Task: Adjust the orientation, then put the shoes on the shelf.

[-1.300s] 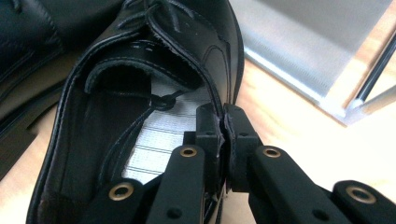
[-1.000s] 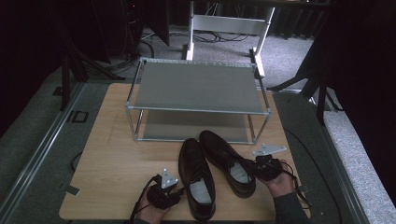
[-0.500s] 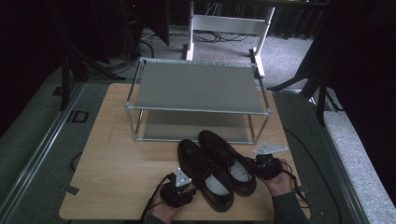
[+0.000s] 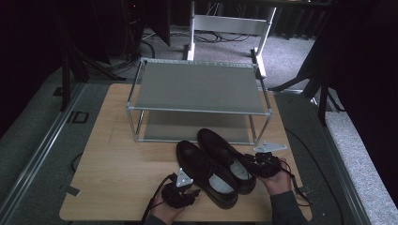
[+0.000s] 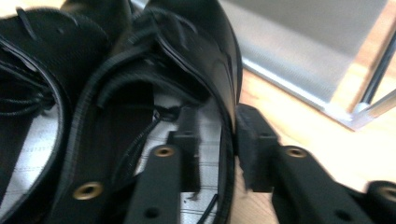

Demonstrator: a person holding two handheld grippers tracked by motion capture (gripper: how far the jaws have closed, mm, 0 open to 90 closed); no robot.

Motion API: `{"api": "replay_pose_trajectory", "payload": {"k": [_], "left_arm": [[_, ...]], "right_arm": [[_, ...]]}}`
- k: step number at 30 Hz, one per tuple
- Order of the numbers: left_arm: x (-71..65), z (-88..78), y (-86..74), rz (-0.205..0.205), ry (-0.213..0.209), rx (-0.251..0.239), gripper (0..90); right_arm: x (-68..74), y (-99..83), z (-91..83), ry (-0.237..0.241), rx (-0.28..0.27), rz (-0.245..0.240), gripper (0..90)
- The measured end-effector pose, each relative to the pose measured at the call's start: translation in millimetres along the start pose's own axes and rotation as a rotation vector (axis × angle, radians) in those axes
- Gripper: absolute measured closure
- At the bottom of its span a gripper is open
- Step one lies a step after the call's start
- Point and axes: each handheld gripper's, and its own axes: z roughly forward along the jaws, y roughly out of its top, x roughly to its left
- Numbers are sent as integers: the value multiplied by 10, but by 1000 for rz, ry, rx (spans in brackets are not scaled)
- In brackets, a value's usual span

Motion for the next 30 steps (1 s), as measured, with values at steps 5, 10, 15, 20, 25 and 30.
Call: {"api": "replay_pose_trajectory", "payload": {"k": [5, 10, 15, 20, 25, 30], "left_arm": [[119, -186, 6, -4, 54, -41, 582], [305, -304, -16, -33, 111, -70, 580], [421, -350, -58, -77, 137, -80, 577], [445, -362, -72, -81, 146, -79, 576], [445, -342, -76, -80, 148, -73, 571], [446, -328, -80, -79, 153, -68, 570]], "right_arm": [[65, 21, -151, -46, -39, 1, 586], [104, 52, -238, -60, -66, 18, 538], [166, 74, -286, -48, -63, 27, 480], [204, 66, -296, -20, -57, 37, 469], [225, 48, -326, 3, -35, 66, 454], [258, 37, -343, 4, -15, 66, 453]]}}
